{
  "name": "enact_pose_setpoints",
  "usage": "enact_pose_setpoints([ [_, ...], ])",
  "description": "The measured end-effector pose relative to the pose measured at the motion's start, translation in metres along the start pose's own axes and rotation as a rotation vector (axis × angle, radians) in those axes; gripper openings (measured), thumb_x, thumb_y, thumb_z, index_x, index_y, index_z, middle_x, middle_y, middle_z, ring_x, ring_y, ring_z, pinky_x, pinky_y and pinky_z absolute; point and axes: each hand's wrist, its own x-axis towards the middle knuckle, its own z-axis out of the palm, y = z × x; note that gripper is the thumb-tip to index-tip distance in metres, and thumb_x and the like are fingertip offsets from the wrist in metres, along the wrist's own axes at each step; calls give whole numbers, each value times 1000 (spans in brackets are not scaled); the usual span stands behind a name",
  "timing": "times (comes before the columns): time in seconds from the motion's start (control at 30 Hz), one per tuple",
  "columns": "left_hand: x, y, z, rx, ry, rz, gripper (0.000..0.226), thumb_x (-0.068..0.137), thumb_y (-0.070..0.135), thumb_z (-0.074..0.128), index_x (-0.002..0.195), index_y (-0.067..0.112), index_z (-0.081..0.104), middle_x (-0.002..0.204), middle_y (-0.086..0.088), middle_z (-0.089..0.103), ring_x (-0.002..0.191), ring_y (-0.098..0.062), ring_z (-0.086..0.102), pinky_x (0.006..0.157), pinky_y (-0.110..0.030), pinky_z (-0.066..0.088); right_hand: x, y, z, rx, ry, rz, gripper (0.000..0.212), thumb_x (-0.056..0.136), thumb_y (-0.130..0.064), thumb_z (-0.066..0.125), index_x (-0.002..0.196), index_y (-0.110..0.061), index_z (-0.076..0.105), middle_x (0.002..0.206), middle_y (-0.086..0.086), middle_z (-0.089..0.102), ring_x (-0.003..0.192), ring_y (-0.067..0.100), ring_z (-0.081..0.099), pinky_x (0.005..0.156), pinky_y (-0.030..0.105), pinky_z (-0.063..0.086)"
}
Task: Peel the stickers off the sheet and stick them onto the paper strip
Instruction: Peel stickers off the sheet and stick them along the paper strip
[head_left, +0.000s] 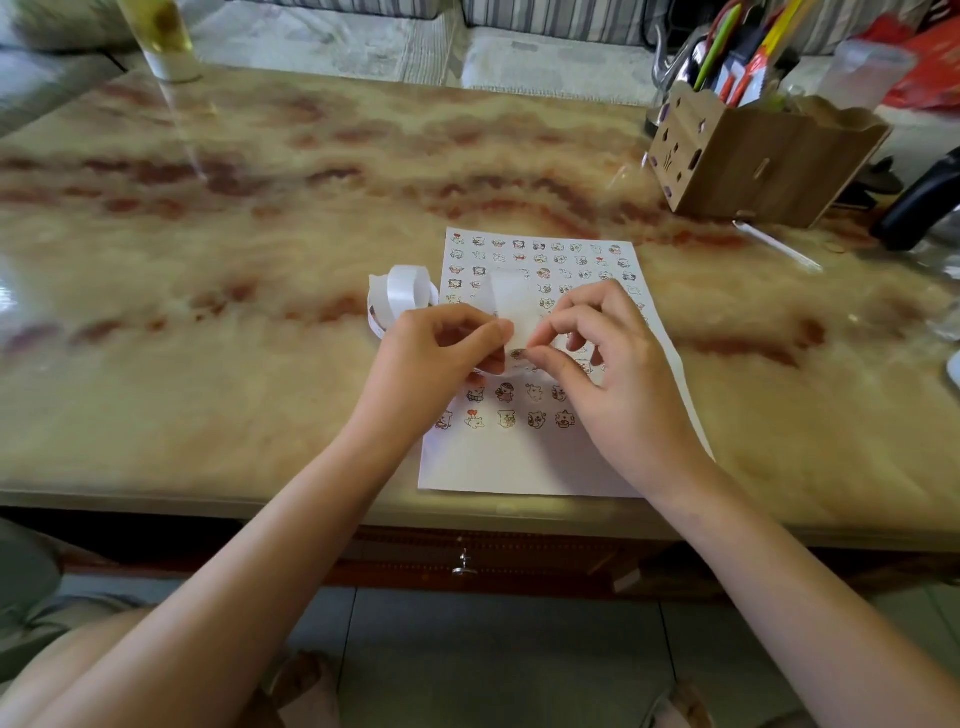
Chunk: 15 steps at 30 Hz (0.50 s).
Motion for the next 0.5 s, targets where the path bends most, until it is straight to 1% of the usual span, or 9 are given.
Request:
enact_pose_setpoints([
  [0.07, 2, -1, -2, 5, 4, -15, 15, 90, 18, 65, 87, 5, 72, 76, -6, 73, 65, -6, 68, 66, -16, 54, -1, -6, -2, 24, -3, -26, 9, 86, -20, 66, 87, -11, 65, 95, -3, 53, 81, 7, 48, 76, 16, 40],
  [0.13, 4, -3, -5, 2, 3, -32, 15, 90, 17, 65, 87, 4, 72, 77, -8, 72, 66, -8, 69, 62, -16, 54, -1, -15, -6, 120, -40, 14, 5, 86, -17, 68, 85, -13, 65, 90, -5, 57, 77, 10, 52, 73, 15, 39],
  [0.2, 5, -5, -7, -3, -3, -48, 14, 89, 15, 65, 87, 3, 71, 76, -10, 71, 66, -11, 68, 59, -17, 53, -3, -23, -9, 260, -107, 144, 6, 85, -15, 70, 82, -19, 66, 83, -7, 63, 73, 6, 55, 68, 14, 40],
  [0.27, 7, -6, -9, -1, -14, -64, 12, 89, 14, 66, 85, 4, 71, 73, -8, 69, 63, -9, 66, 59, -17, 53, -5, -30, -7, 389, -206, 291, 8, 82, -17, 72, 78, -23, 69, 76, -7, 68, 67, 3, 57, 65, 16, 44],
  [0.33, 9, -5, -10, 0, -28, -76, 11, 89, 14, 66, 82, 6, 69, 69, -3, 68, 58, -6, 64, 57, -15, 52, -7, -35, -2, 471, -292, 392, 6, 81, -14, 74, 78, -20, 72, 75, -2, 71, 68, 11, 61, 64, 20, 49],
  [0.37, 9, -5, -10, 2, -36, -81, 11, 89, 13, 66, 81, 6, 69, 67, -1, 68, 57, -4, 64, 56, -14, 51, -7, -36, 2, 504, -321, 432, 6, 81, -12, 74, 77, -17, 73, 73, 0, 71, 65, 12, 60, 62, 19, 49],
  [0.43, 10, -5, -11, 6, -57, -89, 11, 89, 13, 66, 81, 5, 69, 64, 2, 67, 55, -4, 63, 55, -13, 50, -6, -38, 9, 524, -378, 498, 7, 79, -8, 74, 74, -13, 73, 68, 1, 69, 57, 6, 56, 58, 14, 44],
  [0.5, 12, -6, -13, 0, -78, -101, 12, 89, 12, 66, 80, 5, 69, 63, 2, 67, 56, -4, 63, 57, -13, 51, -5, -39, 15, 486, -423, 540, 5, 78, -7, 74, 74, -9, 74, 69, 6, 69, 52, 5, 52, 59, 17, 43],
])
